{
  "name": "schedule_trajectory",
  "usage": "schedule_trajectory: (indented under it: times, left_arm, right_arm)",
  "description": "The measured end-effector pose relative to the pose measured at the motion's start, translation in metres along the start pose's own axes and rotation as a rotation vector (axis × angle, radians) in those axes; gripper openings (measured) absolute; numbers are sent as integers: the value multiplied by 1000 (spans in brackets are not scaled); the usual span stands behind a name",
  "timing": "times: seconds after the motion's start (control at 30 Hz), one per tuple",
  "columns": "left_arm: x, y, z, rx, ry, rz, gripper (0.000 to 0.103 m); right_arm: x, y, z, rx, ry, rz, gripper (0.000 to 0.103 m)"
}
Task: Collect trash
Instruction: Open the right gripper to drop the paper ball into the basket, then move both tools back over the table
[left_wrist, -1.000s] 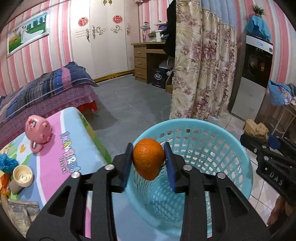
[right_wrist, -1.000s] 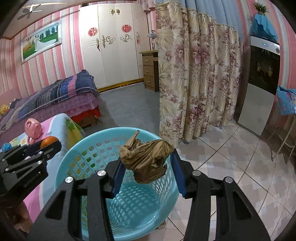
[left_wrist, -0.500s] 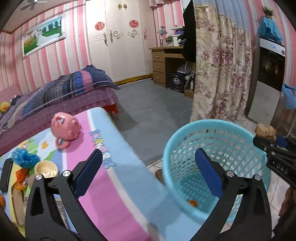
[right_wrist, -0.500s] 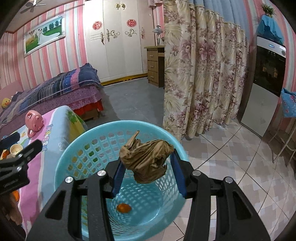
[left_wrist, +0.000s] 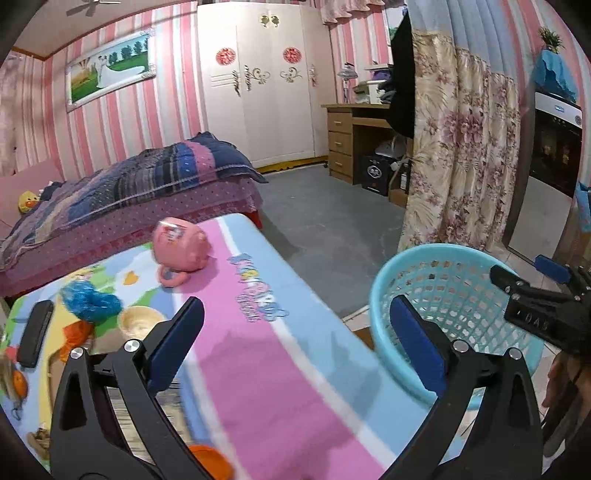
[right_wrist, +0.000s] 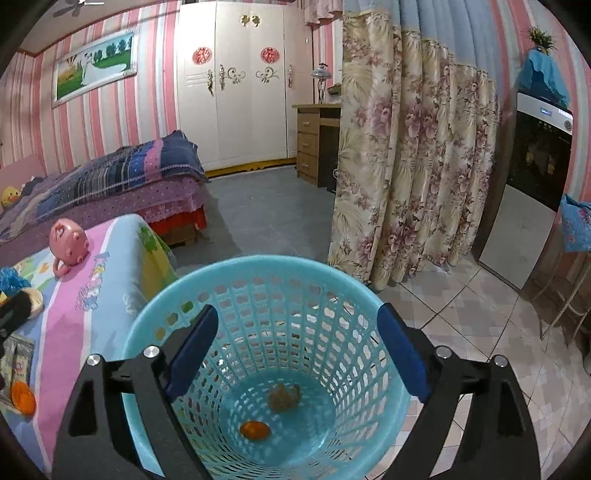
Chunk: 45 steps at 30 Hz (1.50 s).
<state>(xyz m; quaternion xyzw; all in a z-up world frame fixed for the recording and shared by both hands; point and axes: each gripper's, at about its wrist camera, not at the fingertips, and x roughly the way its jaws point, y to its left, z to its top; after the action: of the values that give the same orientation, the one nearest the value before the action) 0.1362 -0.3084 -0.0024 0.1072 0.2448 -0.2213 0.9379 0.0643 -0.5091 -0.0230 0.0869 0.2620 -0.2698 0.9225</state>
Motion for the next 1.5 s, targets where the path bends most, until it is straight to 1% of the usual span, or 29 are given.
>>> schedule_trajectory:
  times: [0.1, 0.13, 0.17, 0.2, 0.27, 0.33, 0.37, 0.53, 0.6, 0.7, 0.8, 0.9, 0.97, 1.03, 1.17, 1.23, 1.33, 1.47, 1.5]
  left_arm:
    - [-19, 19, 1, -13, -22, 40, 97]
    - [-29, 30, 1, -26, -33, 60, 97]
    - [-37, 40, 1, -38, -40, 77, 97]
    - [-44, 50, 1, -50, -46, 95, 97]
    - [-56, 70, 0, -70, -51, 130, 97]
    - [-68, 95, -5, -94, -50, 180, 97]
    - [-73, 108, -9, -107, -45, 208, 97]
    - [-89, 161, -34, -152, -5, 297, 97]
    - [-91, 179, -44, -159, 13, 327, 97]
    - [-91, 205, -63, -175, 45, 360, 97]
    - [-88, 231, -83, -217, 51, 357, 97]
    - [-76, 247, -93, -243, 94, 348, 97]
    - [-75, 249, -96, -237, 96, 335, 97]
    - [-74, 247, -96, -222, 94, 340, 97]
    - [-72, 245, -96, -225, 120, 315, 97]
    - [-69, 245, -96, -229, 132, 315, 97]
    - [-65, 251, -99, -252, 158, 301, 97]
    - [-67, 255, -100, -282, 159, 302, 97]
    - [-69, 256, -100, -288, 148, 298, 97]
  right_arm:
    - [-7, 5, 4, 22, -21, 13, 88]
    - [-10, 9, 6, 31, -27, 31, 89]
    - [-15, 15, 7, 36, -38, 56, 94]
    - [-19, 21, 7, 35, -51, 77, 96]
    - [-26, 34, 7, 23, -61, 113, 96]
    - [-36, 57, 5, -18, -61, 163, 96]
    - [-39, 63, 4, -29, -65, 171, 96]
    - [-61, 112, -5, -103, -79, 281, 96]
    - [-63, 130, -11, -137, -68, 313, 96]
    - [-63, 153, -21, -196, -43, 336, 96]
    - [-61, 175, -33, -252, -7, 386, 96]
    - [-61, 193, -44, -290, 28, 418, 96]
    - [-60, 205, -53, -325, 50, 440, 96]
    - [-61, 217, -61, -366, 66, 455, 96]
    - [-67, 235, -75, -448, 71, 493, 96]
    - [-65, 239, -78, -459, 84, 508, 96]
    - [-63, 240, -82, -442, 130, 564, 96]
    - [-57, 253, -95, -502, 175, 557, 94]
    - [-54, 255, -98, -511, 190, 555, 90]
